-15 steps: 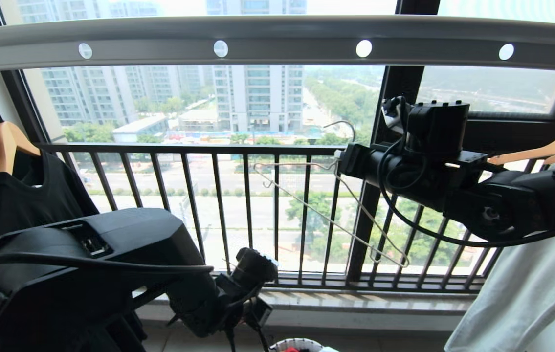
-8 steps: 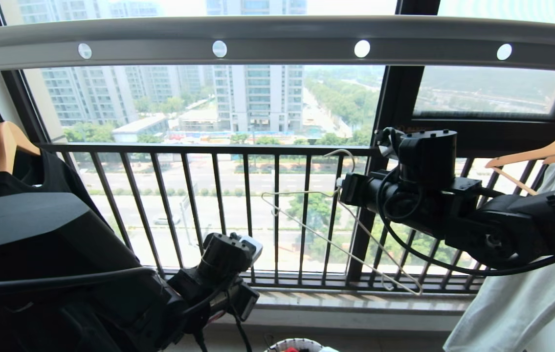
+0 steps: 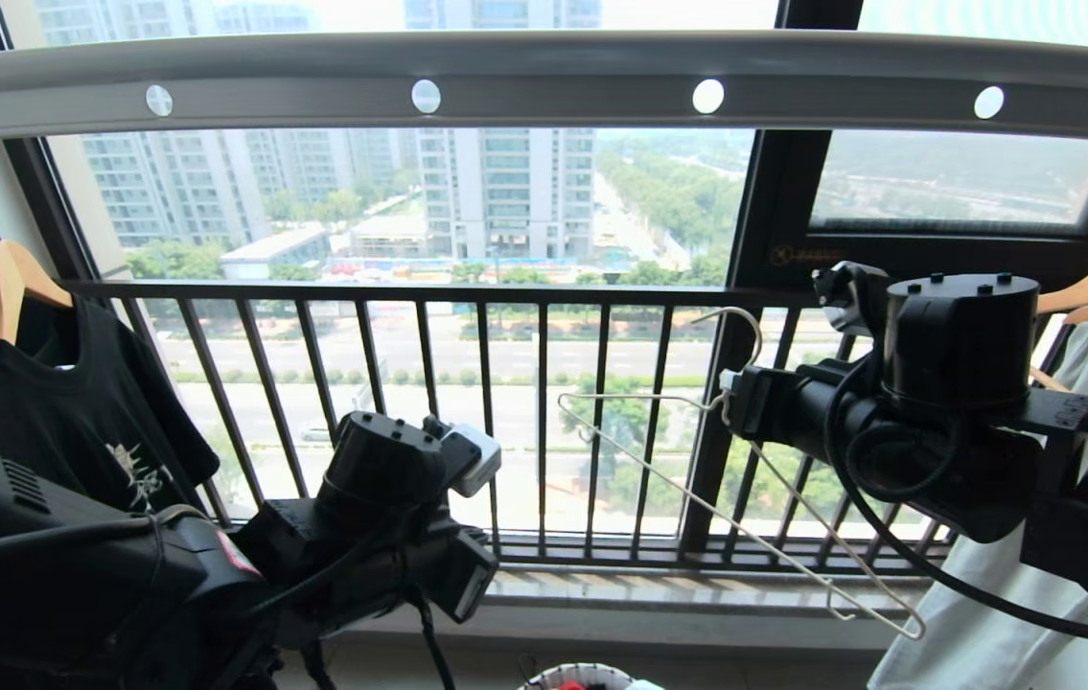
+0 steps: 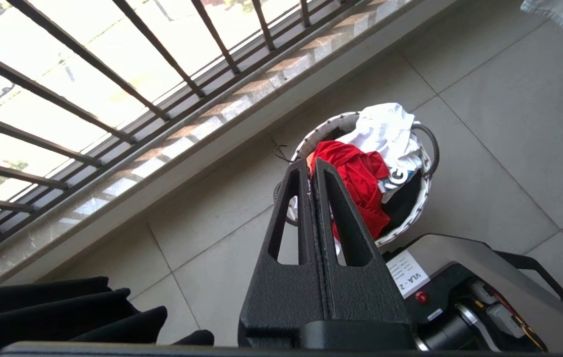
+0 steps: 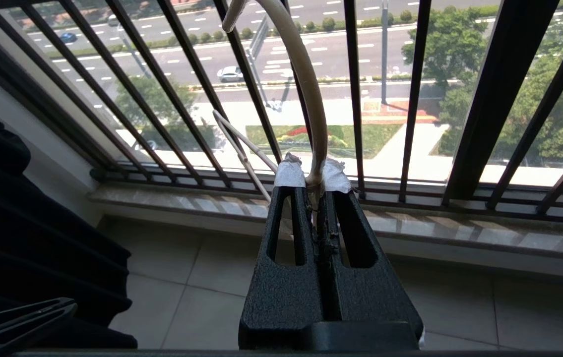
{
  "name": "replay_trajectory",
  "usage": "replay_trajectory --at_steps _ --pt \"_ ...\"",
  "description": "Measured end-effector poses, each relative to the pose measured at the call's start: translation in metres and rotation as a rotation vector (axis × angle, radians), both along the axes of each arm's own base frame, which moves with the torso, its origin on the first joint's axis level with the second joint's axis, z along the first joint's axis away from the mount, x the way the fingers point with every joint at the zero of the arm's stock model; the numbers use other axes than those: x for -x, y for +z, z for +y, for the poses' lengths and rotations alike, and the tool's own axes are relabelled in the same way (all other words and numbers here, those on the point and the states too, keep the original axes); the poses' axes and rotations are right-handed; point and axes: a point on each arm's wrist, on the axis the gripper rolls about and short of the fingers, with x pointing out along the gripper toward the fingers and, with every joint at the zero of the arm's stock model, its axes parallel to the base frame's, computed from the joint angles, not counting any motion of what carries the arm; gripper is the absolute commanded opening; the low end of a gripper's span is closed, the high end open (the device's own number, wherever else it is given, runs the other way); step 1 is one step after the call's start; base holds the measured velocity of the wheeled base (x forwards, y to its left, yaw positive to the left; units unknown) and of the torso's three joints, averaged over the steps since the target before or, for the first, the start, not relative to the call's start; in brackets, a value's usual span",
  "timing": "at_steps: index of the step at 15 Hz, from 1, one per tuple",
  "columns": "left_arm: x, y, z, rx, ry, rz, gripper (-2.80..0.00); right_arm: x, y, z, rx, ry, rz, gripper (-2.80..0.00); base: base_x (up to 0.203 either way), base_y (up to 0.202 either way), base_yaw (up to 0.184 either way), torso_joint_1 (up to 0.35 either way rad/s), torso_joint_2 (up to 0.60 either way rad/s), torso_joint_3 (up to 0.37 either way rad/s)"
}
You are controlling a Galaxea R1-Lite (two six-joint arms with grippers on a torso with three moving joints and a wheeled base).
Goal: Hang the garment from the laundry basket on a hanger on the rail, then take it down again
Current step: Hang the clothes rack on the clothesline
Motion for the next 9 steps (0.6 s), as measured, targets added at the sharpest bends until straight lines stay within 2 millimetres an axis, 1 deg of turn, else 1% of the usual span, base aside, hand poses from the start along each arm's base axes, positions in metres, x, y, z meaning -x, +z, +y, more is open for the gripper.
replay_trajectory --at_steps 2,6,9 --pt "0.006 0.011 0.004 0.034 -0.033 -0.005 -2.80 0.013 0.007 -0.009 0.022 -0.032 -0.027 -2.80 0.000 0.000 0.000 0.000 0.00 0.000" --pt "0.012 0.026 0.008 0.078 -0.034 -0.046 -2.80 0.041 0.027 -0.028 0.100 -0.115 -0.061 -2.80 0.000 0.000 0.000 0.000 0.00 0.000" --pt "0.016 0.041 0.009 0.140 -0.022 -0.073 -2.80 0.057 0.043 -0.041 0.096 -0.159 -0.093 -2.80 0.000 0.000 0.000 0.000 0.00 0.000"
